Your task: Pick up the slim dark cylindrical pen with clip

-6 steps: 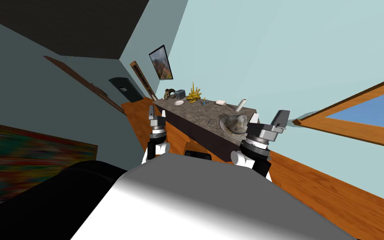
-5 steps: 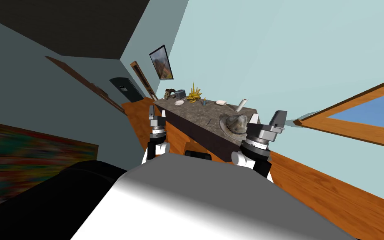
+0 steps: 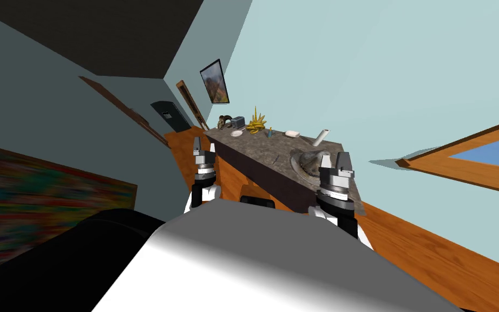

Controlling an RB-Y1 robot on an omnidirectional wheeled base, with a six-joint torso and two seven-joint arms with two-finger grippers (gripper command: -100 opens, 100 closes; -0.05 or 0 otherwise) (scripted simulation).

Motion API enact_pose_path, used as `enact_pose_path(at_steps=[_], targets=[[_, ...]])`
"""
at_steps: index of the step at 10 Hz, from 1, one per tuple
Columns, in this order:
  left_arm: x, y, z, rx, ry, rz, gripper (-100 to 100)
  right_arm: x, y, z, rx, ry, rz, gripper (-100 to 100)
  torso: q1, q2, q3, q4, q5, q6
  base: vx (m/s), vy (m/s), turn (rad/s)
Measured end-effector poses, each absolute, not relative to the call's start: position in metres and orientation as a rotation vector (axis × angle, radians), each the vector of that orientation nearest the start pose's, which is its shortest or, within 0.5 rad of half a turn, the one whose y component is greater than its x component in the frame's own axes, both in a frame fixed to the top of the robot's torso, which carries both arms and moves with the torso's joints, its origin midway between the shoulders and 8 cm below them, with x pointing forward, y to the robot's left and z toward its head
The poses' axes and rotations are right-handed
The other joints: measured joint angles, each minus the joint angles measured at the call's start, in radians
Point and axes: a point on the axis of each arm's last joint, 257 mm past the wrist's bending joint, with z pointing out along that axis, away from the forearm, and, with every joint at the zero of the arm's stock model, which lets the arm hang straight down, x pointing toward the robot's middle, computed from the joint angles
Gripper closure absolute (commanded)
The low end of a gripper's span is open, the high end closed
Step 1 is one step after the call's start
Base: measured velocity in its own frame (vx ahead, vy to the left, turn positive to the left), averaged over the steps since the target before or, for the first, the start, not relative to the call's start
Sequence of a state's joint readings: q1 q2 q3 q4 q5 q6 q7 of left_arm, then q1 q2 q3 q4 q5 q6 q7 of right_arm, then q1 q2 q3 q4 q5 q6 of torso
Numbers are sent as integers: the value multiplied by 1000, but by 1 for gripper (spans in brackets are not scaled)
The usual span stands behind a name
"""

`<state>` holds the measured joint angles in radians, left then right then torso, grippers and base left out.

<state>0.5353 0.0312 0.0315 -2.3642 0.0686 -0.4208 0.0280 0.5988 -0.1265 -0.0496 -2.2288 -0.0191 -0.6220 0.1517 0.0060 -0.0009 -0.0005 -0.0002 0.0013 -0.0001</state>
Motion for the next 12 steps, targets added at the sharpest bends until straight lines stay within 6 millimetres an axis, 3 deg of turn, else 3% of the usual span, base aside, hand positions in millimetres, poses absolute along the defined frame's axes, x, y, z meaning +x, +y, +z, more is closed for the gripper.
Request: enact_pose_path(at_steps=[7,12], targets=[[335,295,37,-704,607,-1326,0,308,-297,-86,375,1127,804,-100,-1,0,0,0,0,0,31,77,118],[335,295,37,-704,607,-1326,0,281,-299,-140,261,1355,629,-100,-2,-1,-1,0,0,0,46,72,140]])
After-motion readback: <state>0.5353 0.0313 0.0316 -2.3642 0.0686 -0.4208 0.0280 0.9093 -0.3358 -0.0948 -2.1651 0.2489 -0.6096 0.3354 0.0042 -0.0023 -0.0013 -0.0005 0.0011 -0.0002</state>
